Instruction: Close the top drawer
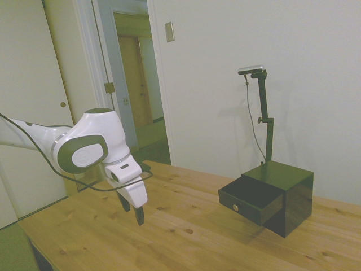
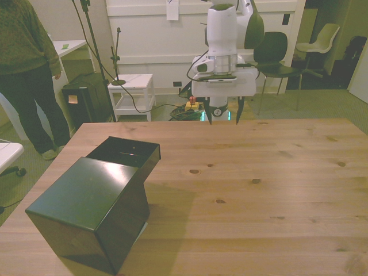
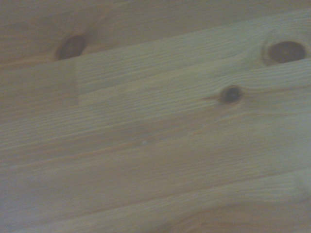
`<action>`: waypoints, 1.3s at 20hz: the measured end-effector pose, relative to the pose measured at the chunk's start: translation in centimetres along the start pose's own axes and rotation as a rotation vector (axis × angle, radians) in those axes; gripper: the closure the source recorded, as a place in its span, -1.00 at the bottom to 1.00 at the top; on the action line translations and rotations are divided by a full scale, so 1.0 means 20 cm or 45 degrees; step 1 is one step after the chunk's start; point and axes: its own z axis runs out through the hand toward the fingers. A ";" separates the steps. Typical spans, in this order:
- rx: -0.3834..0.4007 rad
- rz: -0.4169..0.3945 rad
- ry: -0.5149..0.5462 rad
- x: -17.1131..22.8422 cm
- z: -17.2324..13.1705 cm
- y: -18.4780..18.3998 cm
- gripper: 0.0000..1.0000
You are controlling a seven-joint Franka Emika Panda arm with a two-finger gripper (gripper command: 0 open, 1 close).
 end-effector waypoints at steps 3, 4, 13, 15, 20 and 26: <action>0.026 0.126 0.019 0.19 -0.03 0.12 -1.00; 0.034 0.169 0.025 0.26 -0.05 0.15 -1.00; 0.002 0.288 0.075 0.83 -0.06 0.01 -1.00; -0.013 0.292 0.075 0.92 -0.04 -0.04 -1.00; -0.071 0.290 0.072 1.07 0.01 -0.13 1.00; -0.083 0.277 0.081 1.14 0.06 -0.22 1.00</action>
